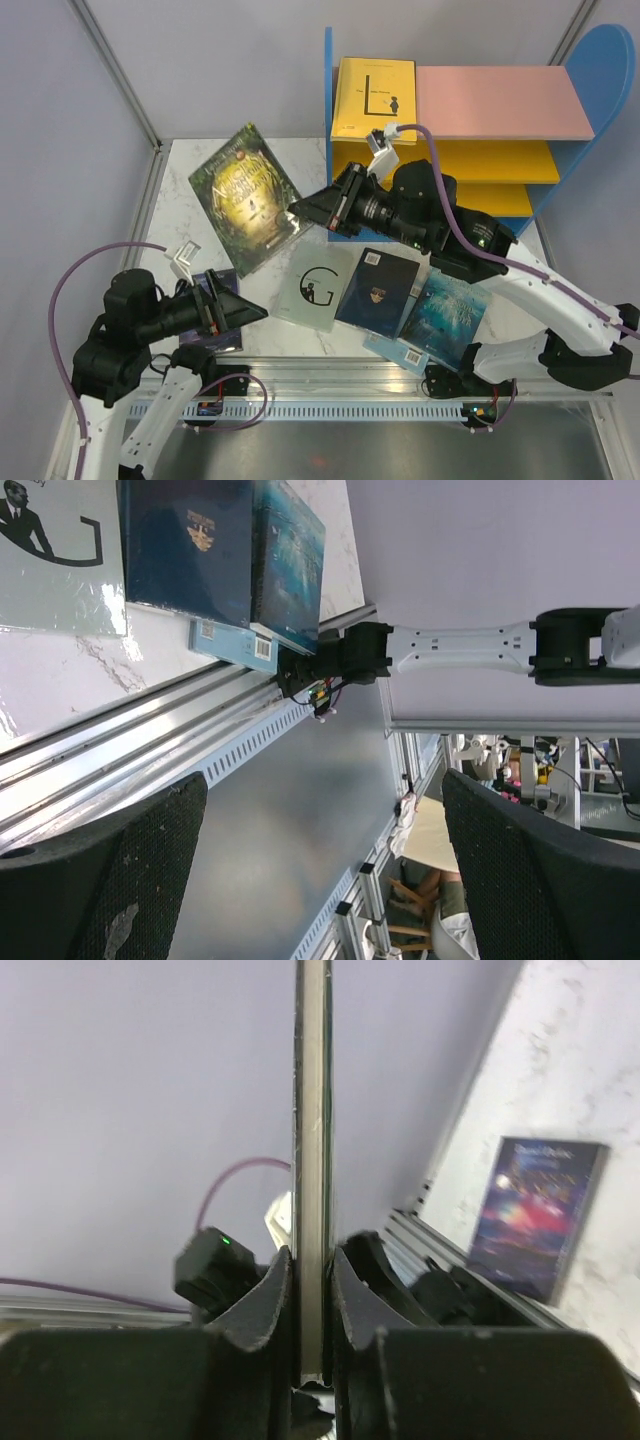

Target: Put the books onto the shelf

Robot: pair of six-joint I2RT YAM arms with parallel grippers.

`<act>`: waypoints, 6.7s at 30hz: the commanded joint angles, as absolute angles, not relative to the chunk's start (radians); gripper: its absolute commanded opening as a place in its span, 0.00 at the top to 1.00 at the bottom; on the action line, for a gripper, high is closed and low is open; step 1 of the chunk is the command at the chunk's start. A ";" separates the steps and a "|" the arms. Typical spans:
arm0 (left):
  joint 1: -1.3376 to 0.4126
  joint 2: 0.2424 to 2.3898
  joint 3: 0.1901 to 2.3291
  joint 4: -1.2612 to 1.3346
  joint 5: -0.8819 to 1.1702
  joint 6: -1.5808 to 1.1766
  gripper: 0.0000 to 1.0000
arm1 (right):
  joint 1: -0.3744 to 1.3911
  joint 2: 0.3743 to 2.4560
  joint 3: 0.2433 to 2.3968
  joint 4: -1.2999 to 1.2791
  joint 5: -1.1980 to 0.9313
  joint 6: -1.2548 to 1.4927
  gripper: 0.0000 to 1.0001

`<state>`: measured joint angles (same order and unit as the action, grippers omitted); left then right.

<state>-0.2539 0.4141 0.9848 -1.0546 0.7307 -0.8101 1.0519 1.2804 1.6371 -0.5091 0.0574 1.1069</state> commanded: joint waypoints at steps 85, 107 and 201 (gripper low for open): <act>-0.265 0.581 0.802 -0.989 0.684 -0.640 0.00 | 0.040 0.869 1.389 -1.045 -0.400 0.759 0.02; -0.265 1.451 0.888 -0.641 0.399 -0.511 0.02 | 0.306 0.874 0.718 -0.481 -0.422 0.943 0.30; -0.291 0.624 0.222 0.371 0.916 -1.526 0.98 | 1.316 0.956 0.598 0.225 0.336 1.381 0.49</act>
